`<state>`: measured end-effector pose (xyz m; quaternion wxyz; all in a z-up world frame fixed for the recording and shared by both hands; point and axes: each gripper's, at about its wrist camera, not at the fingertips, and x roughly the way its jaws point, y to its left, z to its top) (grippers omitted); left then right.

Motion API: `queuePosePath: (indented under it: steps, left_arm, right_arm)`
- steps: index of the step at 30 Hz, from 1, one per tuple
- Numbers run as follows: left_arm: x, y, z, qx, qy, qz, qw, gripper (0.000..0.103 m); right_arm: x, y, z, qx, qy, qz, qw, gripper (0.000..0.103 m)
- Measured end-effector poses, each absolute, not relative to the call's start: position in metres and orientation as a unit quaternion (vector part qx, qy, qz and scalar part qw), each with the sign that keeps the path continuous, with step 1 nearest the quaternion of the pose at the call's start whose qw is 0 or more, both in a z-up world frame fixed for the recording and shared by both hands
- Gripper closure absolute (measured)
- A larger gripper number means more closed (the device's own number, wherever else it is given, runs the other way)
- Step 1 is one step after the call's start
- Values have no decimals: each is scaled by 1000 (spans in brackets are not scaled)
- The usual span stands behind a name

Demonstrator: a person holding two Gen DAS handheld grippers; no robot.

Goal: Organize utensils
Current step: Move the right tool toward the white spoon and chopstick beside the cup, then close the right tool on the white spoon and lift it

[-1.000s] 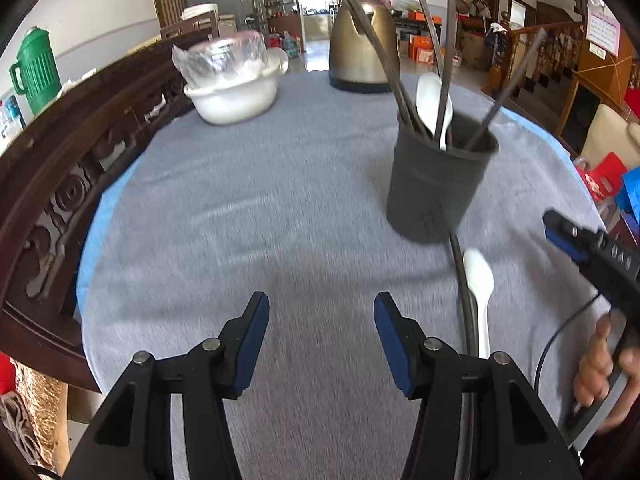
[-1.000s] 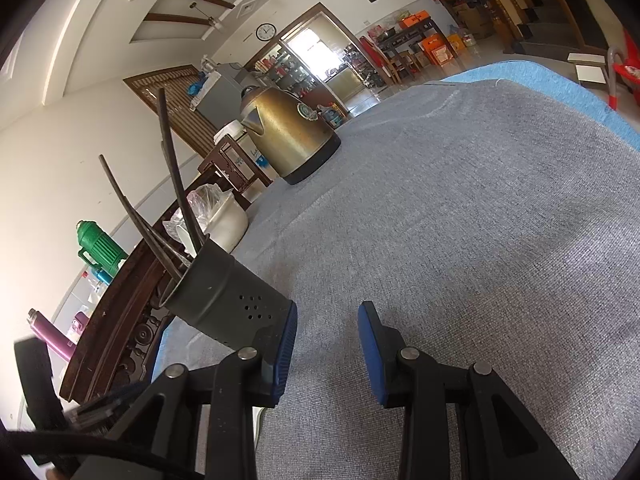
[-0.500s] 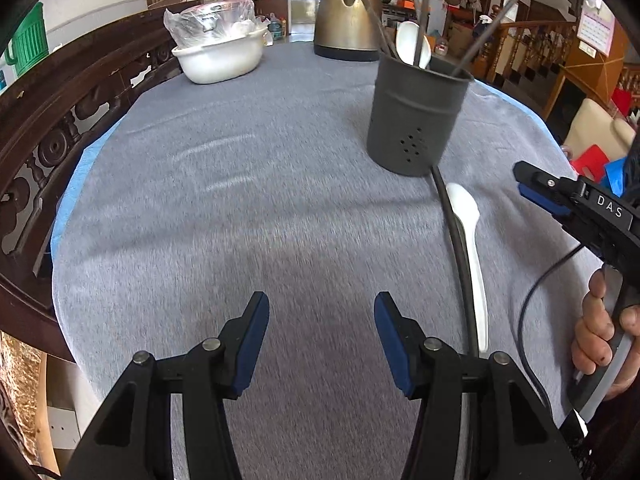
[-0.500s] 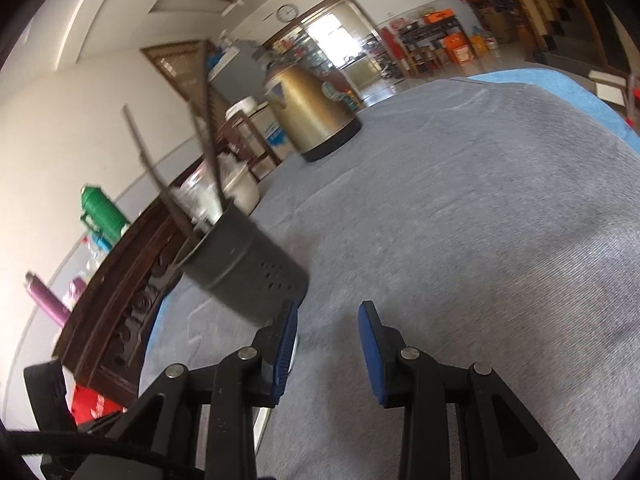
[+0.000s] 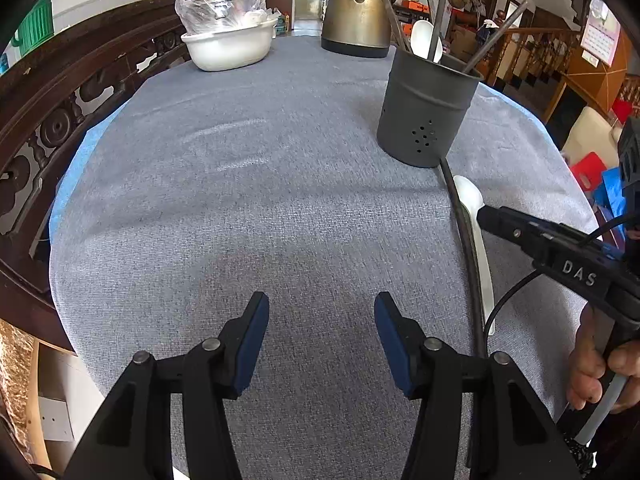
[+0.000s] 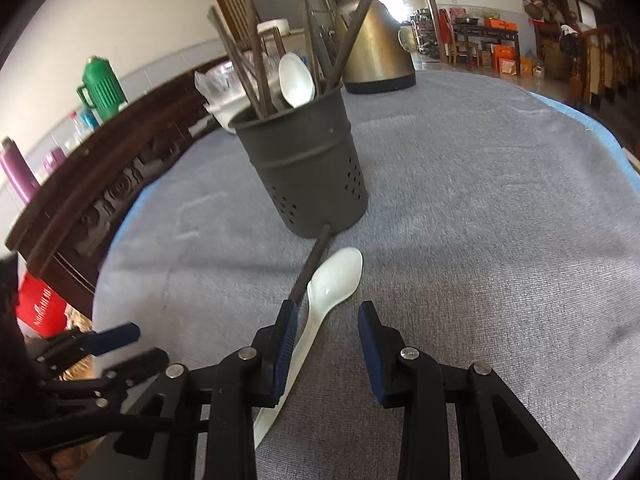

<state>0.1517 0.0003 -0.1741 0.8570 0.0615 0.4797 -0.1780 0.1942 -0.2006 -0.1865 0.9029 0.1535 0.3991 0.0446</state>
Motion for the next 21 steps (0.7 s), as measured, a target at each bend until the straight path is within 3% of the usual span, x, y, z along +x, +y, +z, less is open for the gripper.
queuePosePath:
  steps: [9,15,21]
  left_arm:
    - [152,2,-177,54,485,-181,854,47]
    - [151,2,-176,54,486,-181,853,47]
    - [152,-5,-168,60,482,-189,854,47]
  right_arm:
    - [204,-185,-190,116,424,24,898,71]
    - [205,-180,-190,67,429,4,901,83]
    - [197,-217,-191,81,432,-23,898,83]
